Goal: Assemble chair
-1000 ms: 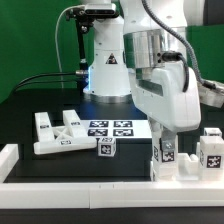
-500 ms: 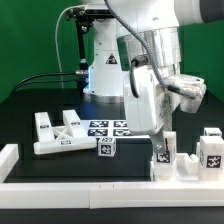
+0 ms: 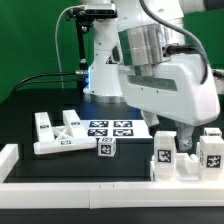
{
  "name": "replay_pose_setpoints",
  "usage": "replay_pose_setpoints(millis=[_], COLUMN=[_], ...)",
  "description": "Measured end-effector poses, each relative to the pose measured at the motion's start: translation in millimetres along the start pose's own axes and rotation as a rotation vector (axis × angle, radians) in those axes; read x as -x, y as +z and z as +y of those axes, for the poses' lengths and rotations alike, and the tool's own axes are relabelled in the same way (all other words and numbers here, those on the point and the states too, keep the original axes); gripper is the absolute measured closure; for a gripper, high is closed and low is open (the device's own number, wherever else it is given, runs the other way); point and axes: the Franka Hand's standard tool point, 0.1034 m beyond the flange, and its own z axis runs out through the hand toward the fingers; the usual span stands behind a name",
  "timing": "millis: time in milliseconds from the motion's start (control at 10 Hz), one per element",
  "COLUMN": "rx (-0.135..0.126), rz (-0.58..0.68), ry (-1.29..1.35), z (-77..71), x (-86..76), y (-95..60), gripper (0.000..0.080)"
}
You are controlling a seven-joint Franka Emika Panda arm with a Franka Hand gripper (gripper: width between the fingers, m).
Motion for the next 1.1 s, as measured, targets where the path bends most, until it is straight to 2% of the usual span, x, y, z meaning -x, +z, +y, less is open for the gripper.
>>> replay_pose_setpoints(millis=[300, 400, 500, 600, 800, 900, 1000, 1100], rx=[0.009, 0.05, 0.076, 0.073, 0.073, 0.072, 0.068, 0.056], rz=[0.007, 0.029, 0.041, 0.039, 0.041, 0.041, 0.044, 0.044], ry=[-0.258, -0.465, -0.613, -0.6, -0.567, -0.54, -0.412, -0.238], z=[0.9, 2.1, 2.6, 3.0, 3.3, 3.3, 4.3, 4.7], x=[-1.4, -1.0, 0.9, 0.0, -0.4, -0.2, -1.7, -4.0], y=[0.0, 1.6, 4.7, 4.6, 4.8, 4.9, 4.8, 4.1], gripper=[0.0151, 0.0151, 0.0151, 0.0151, 0.0415, 0.0415, 0.0511, 0.0511])
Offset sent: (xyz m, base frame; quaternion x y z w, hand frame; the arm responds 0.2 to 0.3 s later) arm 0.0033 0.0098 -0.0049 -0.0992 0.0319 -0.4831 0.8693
